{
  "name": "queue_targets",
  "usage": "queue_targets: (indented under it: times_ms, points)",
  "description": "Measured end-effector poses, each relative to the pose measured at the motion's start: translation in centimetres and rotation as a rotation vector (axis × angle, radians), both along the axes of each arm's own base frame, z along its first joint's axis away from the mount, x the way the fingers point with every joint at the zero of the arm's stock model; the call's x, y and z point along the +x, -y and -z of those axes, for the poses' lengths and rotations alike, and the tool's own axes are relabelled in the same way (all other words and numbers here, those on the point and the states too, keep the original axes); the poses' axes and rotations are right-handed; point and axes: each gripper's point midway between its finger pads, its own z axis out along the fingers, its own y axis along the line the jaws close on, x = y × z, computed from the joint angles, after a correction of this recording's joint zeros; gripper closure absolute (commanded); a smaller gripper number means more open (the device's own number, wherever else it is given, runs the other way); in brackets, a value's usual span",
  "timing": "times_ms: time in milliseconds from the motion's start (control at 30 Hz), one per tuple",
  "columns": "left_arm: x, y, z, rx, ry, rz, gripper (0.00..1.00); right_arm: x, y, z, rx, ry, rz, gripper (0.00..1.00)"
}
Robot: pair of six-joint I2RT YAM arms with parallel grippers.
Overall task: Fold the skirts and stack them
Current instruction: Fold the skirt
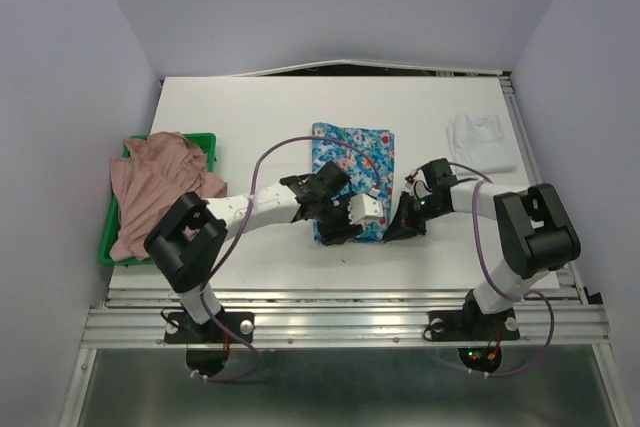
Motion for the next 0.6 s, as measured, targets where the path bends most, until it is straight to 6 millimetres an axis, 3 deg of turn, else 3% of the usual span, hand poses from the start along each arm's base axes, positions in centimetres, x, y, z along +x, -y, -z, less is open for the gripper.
queue_targets:
  times_ms: [67,133,367,467,600]
  points:
    - [0.0,-0.4,-0.8,-0.018,0.026,-0.016,0.30,0.6,-0.2,-0.6,0.011,0.019,0.001,0.99]
    - [0.0,-0.8,-1.5,-0.035,0.055,-0.026,0.01,0.8,-0.5,-1.3,0.029,0.029,0.006,0.99]
    - [-0.1,-1.9,-5.0,-0.128,0.218,-0.090,0.01,2.4,-2.1,-6.2,0.157,0.086,0.049,0.99]
    - [0.1,-1.4,-5.0,-0.148,0.284,-0.120,0.01,2.8,-2.6,-7.3,0.201,0.073,0.071,0.99]
    - [-0.5,-1.6,-3.5,-0.131,0.361,-0.150,0.01,3.0,-3.1,-8.1,0.239,0.039,0.102,0.99]
